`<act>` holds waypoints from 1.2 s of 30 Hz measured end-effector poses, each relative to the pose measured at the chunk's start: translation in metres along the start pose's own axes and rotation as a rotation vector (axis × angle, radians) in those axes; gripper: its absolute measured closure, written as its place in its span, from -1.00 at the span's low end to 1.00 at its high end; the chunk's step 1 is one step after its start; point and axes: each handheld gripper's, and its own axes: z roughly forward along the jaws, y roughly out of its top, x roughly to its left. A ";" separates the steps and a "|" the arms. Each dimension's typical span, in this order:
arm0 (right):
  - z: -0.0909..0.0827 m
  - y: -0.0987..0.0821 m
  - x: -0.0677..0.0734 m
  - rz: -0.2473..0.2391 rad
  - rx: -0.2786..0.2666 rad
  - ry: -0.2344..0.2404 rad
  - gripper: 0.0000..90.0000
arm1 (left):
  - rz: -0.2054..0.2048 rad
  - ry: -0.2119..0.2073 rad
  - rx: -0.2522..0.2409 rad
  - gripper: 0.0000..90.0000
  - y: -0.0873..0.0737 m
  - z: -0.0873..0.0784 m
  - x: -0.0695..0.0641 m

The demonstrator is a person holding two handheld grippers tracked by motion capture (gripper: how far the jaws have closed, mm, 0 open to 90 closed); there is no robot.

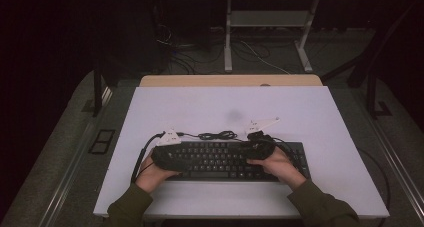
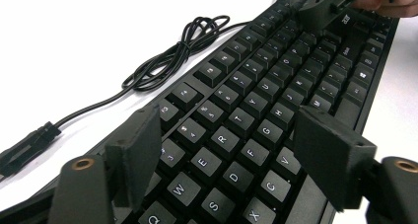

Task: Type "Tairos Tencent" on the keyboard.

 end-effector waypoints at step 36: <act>0.022 -0.005 0.002 -0.034 0.094 -0.017 0.98 | -0.010 0.027 0.010 -0.64 0.000 -0.001 0.001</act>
